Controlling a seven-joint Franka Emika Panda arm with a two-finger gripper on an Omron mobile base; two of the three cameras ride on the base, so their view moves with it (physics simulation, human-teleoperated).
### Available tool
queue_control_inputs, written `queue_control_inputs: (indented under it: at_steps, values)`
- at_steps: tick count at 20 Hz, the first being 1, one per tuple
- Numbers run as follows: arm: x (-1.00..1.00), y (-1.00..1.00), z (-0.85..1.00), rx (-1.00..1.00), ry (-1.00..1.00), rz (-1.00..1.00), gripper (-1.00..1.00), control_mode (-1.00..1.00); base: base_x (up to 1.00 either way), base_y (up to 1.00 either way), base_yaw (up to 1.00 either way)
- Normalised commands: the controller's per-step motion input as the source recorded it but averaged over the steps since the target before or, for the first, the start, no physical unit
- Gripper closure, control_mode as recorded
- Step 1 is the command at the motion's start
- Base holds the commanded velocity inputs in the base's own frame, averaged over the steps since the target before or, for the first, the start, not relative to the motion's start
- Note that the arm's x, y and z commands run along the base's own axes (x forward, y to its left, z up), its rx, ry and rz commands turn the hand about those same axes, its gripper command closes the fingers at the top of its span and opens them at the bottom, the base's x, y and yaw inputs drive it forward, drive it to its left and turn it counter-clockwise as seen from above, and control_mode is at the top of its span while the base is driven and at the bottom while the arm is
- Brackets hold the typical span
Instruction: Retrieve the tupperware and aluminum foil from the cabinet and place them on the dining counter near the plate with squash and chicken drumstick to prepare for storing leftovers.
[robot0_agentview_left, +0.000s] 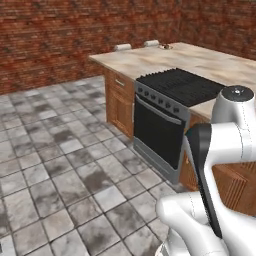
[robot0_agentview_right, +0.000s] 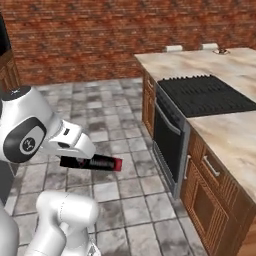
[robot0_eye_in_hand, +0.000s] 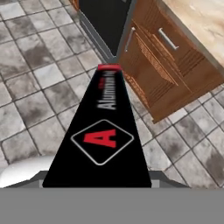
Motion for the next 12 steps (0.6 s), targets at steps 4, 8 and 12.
queue_control_inputs:
  at_steps: [4,8,12]
  values:
    - [0.00,0.00,0.00,0.00,0.00,0.00,1.00,1.00,1.00,0.46,0.27]
    - [0.00,0.00,0.00,0.00,0.00,0.00,1.00,1.00,1.00,0.30,0.31]
    - [0.00,0.00,0.00,0.00,0.00,0.00,1.00,1.00,1.00,0.11,0.32]
